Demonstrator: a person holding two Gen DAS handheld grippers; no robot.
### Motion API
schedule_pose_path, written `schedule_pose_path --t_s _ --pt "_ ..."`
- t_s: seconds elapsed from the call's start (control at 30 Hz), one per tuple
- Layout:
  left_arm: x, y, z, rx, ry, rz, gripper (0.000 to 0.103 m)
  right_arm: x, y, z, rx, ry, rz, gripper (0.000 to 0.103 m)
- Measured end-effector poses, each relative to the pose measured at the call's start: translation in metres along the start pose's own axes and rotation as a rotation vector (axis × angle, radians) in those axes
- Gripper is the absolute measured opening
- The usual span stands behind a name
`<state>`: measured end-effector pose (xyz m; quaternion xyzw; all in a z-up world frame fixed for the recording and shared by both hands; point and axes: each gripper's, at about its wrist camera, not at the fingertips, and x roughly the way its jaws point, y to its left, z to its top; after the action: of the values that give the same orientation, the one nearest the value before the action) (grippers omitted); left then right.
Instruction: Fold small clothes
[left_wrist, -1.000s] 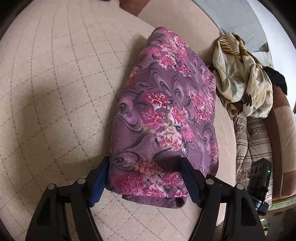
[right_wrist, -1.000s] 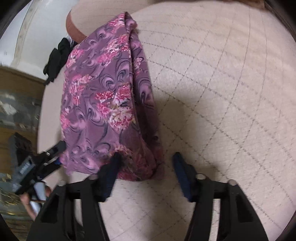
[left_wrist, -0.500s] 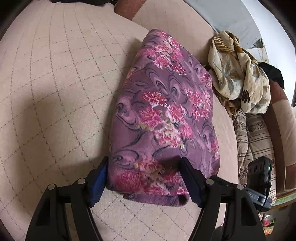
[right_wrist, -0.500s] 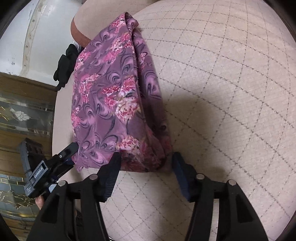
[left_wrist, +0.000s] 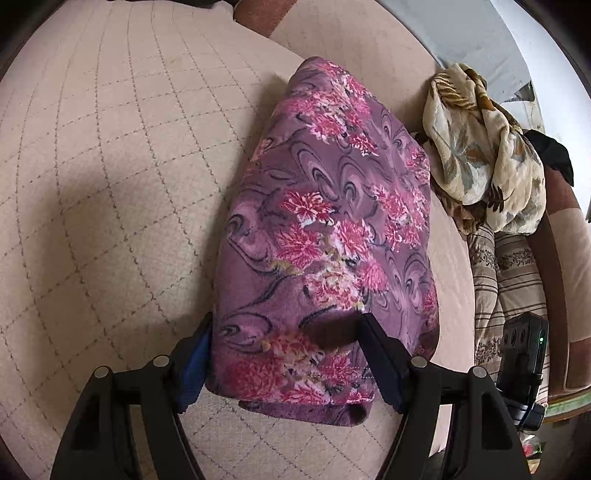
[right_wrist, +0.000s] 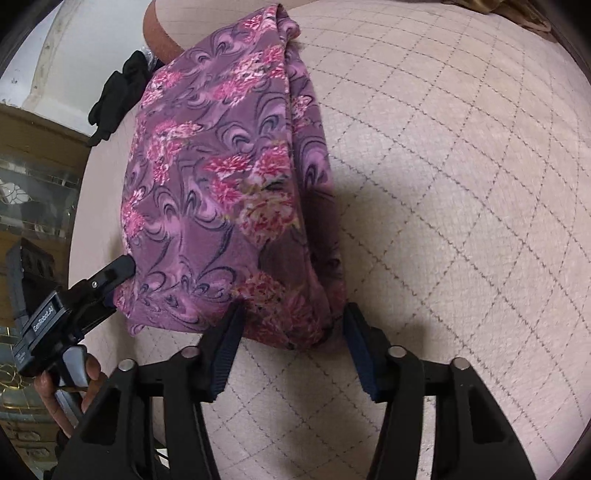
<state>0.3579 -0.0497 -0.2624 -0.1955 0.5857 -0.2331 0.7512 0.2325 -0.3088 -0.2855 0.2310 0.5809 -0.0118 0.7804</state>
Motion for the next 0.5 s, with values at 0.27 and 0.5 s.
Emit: schedule_pose_path --t_s 0.27,0.5 --pt "0.004 -0.011 -0.004 0.067 -0.020 0.044 0.070 0.002 -0.006 0.003 0.010 0.004 -0.022 0.027" --pt "-0.009 -0.018 -0.006 0.146 -0.029 0.067 0.014 -0.002 -0.007 0.001 -0.002 -0.027 -0.020 0.015"
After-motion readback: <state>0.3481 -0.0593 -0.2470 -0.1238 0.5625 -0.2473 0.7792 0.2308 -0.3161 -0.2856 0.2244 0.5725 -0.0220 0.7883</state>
